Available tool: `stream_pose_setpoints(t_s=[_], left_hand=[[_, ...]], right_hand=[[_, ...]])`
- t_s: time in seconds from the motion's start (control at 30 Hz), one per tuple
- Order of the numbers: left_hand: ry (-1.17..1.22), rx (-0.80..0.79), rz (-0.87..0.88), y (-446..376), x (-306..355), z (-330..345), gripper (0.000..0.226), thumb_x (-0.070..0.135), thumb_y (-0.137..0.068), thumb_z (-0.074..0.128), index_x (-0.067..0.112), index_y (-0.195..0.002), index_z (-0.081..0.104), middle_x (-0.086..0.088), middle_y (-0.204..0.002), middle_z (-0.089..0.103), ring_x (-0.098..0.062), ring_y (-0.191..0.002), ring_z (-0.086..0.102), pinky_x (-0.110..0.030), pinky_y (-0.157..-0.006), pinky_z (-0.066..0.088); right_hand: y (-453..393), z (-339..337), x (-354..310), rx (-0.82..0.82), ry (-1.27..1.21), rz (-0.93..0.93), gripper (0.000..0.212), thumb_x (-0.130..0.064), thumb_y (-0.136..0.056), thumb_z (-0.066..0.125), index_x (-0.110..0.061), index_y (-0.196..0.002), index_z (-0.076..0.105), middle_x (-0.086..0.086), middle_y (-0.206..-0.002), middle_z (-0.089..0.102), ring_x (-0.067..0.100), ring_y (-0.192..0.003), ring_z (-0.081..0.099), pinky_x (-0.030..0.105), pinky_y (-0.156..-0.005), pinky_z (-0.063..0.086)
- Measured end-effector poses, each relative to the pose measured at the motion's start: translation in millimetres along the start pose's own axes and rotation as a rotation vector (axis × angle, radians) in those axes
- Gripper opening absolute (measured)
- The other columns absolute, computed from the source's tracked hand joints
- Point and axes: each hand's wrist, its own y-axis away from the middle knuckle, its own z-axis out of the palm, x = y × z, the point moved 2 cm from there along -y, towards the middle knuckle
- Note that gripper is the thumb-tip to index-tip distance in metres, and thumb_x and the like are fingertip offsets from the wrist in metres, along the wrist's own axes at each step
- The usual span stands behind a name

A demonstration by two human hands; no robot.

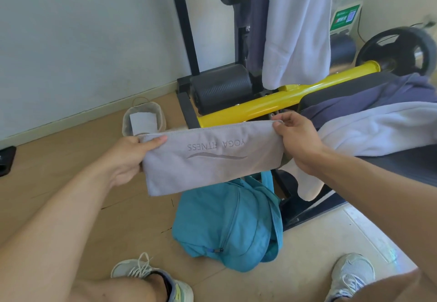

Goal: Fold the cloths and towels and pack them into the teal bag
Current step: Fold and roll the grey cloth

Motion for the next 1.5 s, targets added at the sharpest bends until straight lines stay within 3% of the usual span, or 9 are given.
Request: stream_pose_setpoints(t_s=[0.2,0.3,0.53,0.63,0.77,0.97,1.1,1.27,1.5], left_hand=[[-0.08,0.013,0.046,6,-9,14,0.024,0.02,-0.088,0.076,0.003,-0.106,0.074,-0.011,-0.103,0.079,-0.021,-0.09,0.073,-0.039,-0.087,0.055],[-0.138,0.035,0.11,14,-9,37,0.013,0.021,-0.083,0.082,0.009,-0.081,0.077,-0.006,-0.081,0.079,-0.016,-0.071,0.073,-0.031,-0.07,0.055],[-0.224,-0.042,0.22,31,-20,92,0.035,0.028,-0.092,0.072,-0.005,-0.081,0.071,-0.01,-0.068,0.065,-0.019,-0.06,0.048,-0.033,-0.06,0.038],[-0.249,-0.057,0.281,40,-24,108,0.035,0.028,-0.096,0.066,0.008,-0.067,0.068,-0.006,-0.063,0.059,-0.022,-0.057,0.047,-0.031,-0.057,0.036],[-0.278,-0.078,0.346,44,-28,116,0.025,0.039,-0.085,0.056,0.032,-0.095,0.077,-0.007,-0.091,0.079,-0.038,-0.093,0.072,-0.059,-0.084,0.057],[-0.332,-0.099,0.419,52,-26,121,0.03,0.031,-0.092,0.046,0.041,-0.098,0.074,0.005,-0.093,0.078,-0.024,-0.094,0.072,-0.054,-0.086,0.056],[-0.318,-0.132,0.404,58,-26,123,0.037,0.016,-0.102,0.045,0.037,-0.099,0.076,0.002,-0.092,0.077,-0.024,-0.093,0.071,-0.051,-0.086,0.054],[-0.234,-0.224,0.388,61,-22,121,0.036,0.025,-0.084,0.045,0.025,-0.103,0.075,-0.022,-0.096,0.07,-0.043,-0.095,0.063,-0.062,-0.087,0.051],[-0.227,-0.182,0.452,58,-23,116,0.027,0.02,-0.086,0.079,0.035,-0.109,0.074,0.009,-0.094,0.078,-0.014,-0.092,0.075,-0.043,-0.083,0.061]], right_hand=[[14,11,-4,-0.122,0.036,0.02,0.003,-0.024,-0.093,0.068,-0.024,-0.096,0.067,0.01,-0.095,0.071,0.034,-0.094,0.07,0.056,-0.081,0.06],[29,25,-6,-0.186,-0.029,0.039,0.009,-0.02,-0.09,0.073,-0.02,-0.097,0.068,0.009,-0.092,0.072,0.031,-0.091,0.073,0.054,-0.075,0.063],[61,50,0,-0.197,-0.132,0.035,0.016,-0.019,-0.086,0.078,-0.02,-0.097,0.067,-0.001,-0.075,0.068,0.018,-0.073,0.07,0.051,-0.074,0.063],[70,52,3,-0.21,-0.118,0.02,0.025,-0.023,-0.081,0.083,-0.021,-0.1,0.066,0.0,-0.079,0.071,0.016,-0.073,0.071,0.048,-0.074,0.064],[76,51,2,-0.19,-0.131,0.023,0.031,-0.02,-0.077,0.088,-0.02,-0.099,0.066,0.001,-0.083,0.071,0.01,-0.072,0.068,0.043,-0.071,0.064],[81,50,1,-0.123,-0.123,0.029,0.034,-0.023,-0.073,0.091,-0.024,-0.097,0.065,-0.002,-0.087,0.074,0.013,-0.08,0.073,0.043,-0.077,0.063],[85,49,-1,-0.138,-0.171,0.055,0.032,-0.021,-0.077,0.088,-0.022,-0.101,0.067,0.0,-0.087,0.075,0.019,-0.083,0.075,0.044,-0.08,0.063],[89,47,-6,-0.194,-0.323,0.078,0.013,-0.015,-0.095,0.068,-0.014,-0.108,0.067,0.005,-0.081,0.076,0.021,-0.081,0.076,0.04,-0.08,0.064],[89,41,-13,-0.308,-0.187,-0.088,0.034,0.0,-0.099,0.045,-0.021,-0.121,0.061,-0.002,-0.094,0.079,0.014,-0.091,0.075,0.032,-0.082,0.06]])
